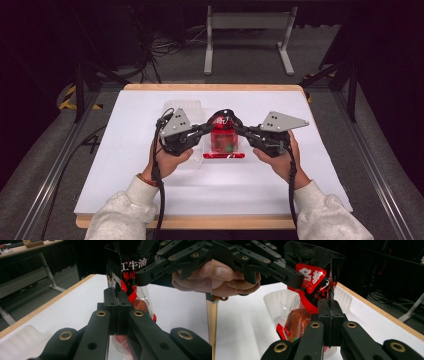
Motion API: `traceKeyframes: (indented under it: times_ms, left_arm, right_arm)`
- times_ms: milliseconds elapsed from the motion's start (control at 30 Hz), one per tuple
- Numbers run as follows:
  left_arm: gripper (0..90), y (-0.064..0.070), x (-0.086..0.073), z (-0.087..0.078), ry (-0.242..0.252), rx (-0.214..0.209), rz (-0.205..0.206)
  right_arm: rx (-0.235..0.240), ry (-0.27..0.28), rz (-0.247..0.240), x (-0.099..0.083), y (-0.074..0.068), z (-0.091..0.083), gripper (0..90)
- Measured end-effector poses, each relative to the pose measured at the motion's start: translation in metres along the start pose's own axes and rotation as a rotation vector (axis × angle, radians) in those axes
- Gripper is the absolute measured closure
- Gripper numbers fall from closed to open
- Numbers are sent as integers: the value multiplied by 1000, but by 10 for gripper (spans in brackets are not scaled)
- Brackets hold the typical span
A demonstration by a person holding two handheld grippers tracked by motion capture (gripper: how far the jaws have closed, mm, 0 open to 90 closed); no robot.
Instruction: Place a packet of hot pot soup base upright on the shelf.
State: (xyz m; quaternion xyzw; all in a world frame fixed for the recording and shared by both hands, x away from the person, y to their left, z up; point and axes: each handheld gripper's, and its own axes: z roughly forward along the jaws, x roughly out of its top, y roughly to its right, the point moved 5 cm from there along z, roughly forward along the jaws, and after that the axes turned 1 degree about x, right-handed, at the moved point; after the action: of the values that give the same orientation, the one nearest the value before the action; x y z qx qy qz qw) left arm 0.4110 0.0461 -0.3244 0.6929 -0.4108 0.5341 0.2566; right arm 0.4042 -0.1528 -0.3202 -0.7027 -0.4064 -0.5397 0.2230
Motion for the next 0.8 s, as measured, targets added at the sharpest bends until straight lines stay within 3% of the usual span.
traceKeyframes:
  times_ms: [300, 800]
  left_arm:
    - [896, -23, 1, -12, 6, 50, -19]
    - [896, -48, -18, -27, -31, 101, -48]
  right_arm:
    - [9, 4, 2, 18, 2, 31, 900]
    - [30, -22, 13, 17, -7, 73, 900]
